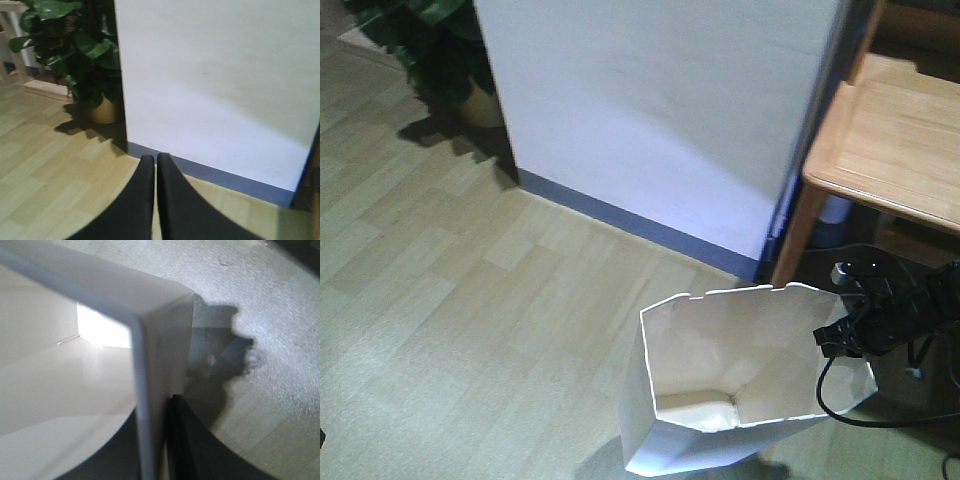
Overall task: Move trash bin to bedside with robot
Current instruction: 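Hold the bin rim with the right gripper while the base turns toward the bed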
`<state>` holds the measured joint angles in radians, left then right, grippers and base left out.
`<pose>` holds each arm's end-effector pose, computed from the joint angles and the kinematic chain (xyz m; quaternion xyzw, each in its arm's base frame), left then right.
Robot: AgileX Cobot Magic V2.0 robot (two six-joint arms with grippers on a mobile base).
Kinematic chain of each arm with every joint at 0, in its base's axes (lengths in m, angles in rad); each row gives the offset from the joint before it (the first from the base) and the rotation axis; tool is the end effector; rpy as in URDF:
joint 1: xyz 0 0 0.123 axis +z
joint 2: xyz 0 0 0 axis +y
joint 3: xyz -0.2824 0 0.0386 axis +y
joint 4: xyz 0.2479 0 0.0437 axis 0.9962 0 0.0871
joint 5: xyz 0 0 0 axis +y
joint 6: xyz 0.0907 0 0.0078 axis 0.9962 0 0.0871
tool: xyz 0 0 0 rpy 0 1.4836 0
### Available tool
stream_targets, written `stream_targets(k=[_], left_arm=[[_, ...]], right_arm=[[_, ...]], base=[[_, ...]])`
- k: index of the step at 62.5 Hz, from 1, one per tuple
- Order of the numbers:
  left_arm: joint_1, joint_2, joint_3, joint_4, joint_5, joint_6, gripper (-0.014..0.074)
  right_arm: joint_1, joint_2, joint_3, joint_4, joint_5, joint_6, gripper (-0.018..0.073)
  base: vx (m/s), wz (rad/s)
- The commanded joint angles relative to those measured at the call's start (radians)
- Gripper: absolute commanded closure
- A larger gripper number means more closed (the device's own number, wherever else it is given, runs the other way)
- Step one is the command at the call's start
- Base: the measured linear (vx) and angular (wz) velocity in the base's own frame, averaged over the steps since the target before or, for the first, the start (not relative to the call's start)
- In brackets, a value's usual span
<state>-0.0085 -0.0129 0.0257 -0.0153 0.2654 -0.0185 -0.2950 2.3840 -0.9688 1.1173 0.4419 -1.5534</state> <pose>0.0549 -0.0008 0.1811 -0.0083 0.7713 -0.0148 0.6363 0.3130 -0.0584 -0.0331 -0.0929 0.9760 0.1745 0.0912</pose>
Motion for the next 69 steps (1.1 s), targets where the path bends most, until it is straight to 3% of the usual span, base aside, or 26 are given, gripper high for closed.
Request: stream_targets(k=[1,69], left_arm=[[-0.006,-0.014,0.019,-0.003,-0.069,-0.004,0.0602],[-0.006,-0.014,0.019,-0.003,-0.069,-0.004,0.0602]], right_arm=[[-0.003,-0.074,-0.011,0.045,0.179,0.016,0.0564],[-0.003,-0.074,-0.011,0.045,0.18,0.016,0.0564]], base=[[0.03,0.42],[0.06,0.5]])
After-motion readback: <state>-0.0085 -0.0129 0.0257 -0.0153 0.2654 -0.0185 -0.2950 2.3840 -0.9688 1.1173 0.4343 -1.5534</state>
